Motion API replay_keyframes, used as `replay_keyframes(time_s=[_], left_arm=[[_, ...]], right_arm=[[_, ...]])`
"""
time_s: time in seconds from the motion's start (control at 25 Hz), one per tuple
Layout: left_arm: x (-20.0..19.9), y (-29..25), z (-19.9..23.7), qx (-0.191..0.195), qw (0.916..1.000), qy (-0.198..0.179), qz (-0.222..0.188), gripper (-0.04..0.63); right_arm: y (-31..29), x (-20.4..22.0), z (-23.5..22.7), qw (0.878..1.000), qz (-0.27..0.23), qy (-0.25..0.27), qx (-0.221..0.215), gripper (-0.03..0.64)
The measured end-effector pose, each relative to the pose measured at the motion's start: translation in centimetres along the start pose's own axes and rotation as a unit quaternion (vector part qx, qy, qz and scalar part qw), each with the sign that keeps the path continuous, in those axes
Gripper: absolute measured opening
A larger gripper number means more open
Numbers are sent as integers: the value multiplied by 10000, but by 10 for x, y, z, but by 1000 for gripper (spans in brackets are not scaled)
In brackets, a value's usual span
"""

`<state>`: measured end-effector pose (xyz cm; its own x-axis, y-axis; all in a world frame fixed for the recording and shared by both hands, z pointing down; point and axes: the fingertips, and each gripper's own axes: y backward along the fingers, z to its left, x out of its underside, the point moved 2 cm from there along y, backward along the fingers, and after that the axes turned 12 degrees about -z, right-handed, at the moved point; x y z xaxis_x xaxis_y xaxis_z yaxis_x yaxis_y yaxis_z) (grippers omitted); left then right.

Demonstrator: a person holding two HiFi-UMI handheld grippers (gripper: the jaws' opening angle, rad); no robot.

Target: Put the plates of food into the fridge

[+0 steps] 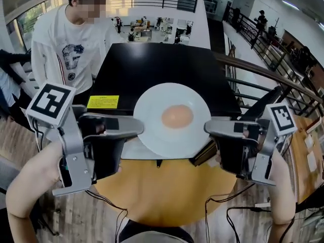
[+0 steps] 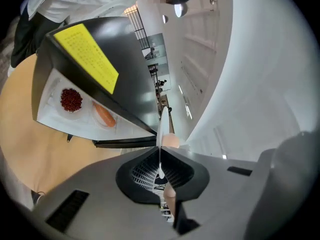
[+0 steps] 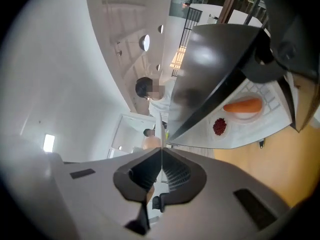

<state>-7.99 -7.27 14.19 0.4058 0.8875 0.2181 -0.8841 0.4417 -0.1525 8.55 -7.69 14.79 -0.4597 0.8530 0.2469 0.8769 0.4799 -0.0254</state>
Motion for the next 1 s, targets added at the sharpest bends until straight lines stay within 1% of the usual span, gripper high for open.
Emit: replay_keyframes(time_s=[0.16, 0.24, 0.36, 0.48, 0.56, 0.68, 0.76, 0.84, 1.0], left_arm=[[34, 19, 31, 61, 9995, -104, -305, 14], [41, 25, 40, 57, 9989, -111, -456, 14], [52, 31, 54, 78, 9973, -25, -726, 14], [69, 38, 77, 64, 9946, 22, -1034, 14], [78, 38, 99, 31, 9924, 134, -1223, 14], [87, 31, 131, -52, 9886, 341, -1469, 14], [93, 27, 151, -177, 9856, 419, -1627, 14], [97, 25, 171, -334, 9826, 501, -1756, 14], [99, 23, 199, -492, 9782, 420, -1973, 14]], right_arm=[[5, 41, -24, 9998, -144, 102, -68, 18], [2, 49, -29, 9996, -215, 184, -59, 18], [-2, 58, -37, 9990, -348, 259, -115, 18], [0, 74, -54, 9978, -542, 340, -175, 18], [1, 84, -74, 9975, -667, 217, -128, 18], [3, 92, -111, 9960, -880, -126, -2, 18], [4, 97, -134, 9940, -1056, -275, 71, 18], [3, 102, -153, 9918, -1232, -321, 117, 18], [2, 115, -184, 9872, -1523, -464, 89, 18]])
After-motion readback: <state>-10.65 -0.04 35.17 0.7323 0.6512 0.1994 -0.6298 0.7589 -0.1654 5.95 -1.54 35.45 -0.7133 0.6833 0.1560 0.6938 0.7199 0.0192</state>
